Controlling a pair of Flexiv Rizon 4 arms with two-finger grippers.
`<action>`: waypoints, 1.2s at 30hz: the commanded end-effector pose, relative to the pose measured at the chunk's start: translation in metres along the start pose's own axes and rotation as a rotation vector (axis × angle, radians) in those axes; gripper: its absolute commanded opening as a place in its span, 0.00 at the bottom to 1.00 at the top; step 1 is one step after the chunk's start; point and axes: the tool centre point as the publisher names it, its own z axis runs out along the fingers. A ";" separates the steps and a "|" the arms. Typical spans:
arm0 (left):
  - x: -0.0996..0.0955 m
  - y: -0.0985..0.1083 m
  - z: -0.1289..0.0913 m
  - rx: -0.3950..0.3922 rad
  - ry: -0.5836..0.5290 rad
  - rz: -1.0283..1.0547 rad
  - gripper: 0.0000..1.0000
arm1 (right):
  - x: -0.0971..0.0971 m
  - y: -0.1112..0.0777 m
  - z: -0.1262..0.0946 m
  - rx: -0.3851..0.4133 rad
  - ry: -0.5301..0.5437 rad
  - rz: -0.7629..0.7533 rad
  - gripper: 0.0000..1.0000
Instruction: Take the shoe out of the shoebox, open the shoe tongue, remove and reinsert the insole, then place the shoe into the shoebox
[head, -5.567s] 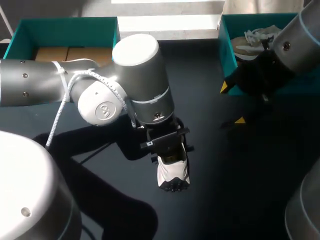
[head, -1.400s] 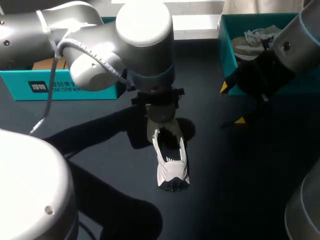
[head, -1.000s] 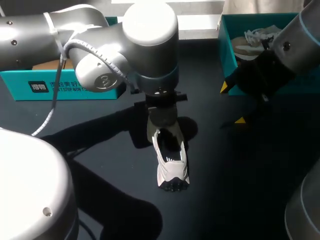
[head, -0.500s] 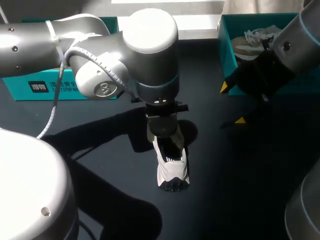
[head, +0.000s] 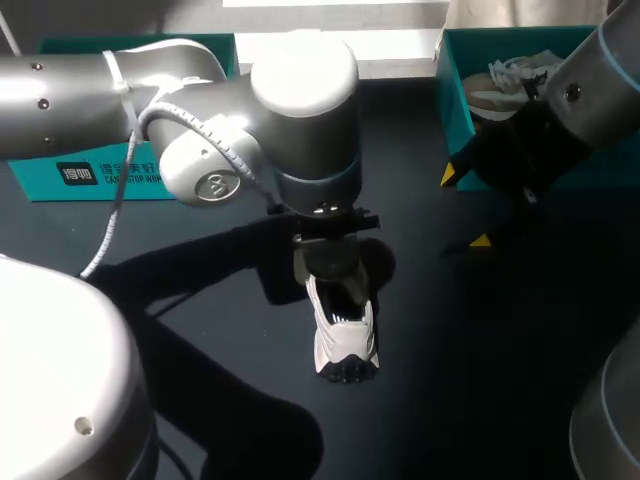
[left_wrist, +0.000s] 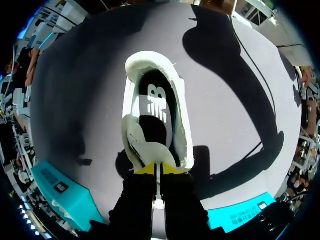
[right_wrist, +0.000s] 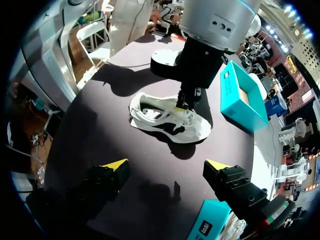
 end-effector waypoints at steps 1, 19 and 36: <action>0.003 -0.007 0.004 0.001 0.000 -0.001 0.05 | 0.000 0.000 0.001 0.002 0.001 0.000 1.00; 0.010 -0.011 -0.009 0.040 -0.011 -0.074 0.28 | 0.000 0.000 0.001 0.002 0.001 0.000 1.00; 0.020 -0.014 -0.046 0.036 0.046 -0.424 1.00 | 0.000 0.000 0.001 0.002 0.001 0.000 1.00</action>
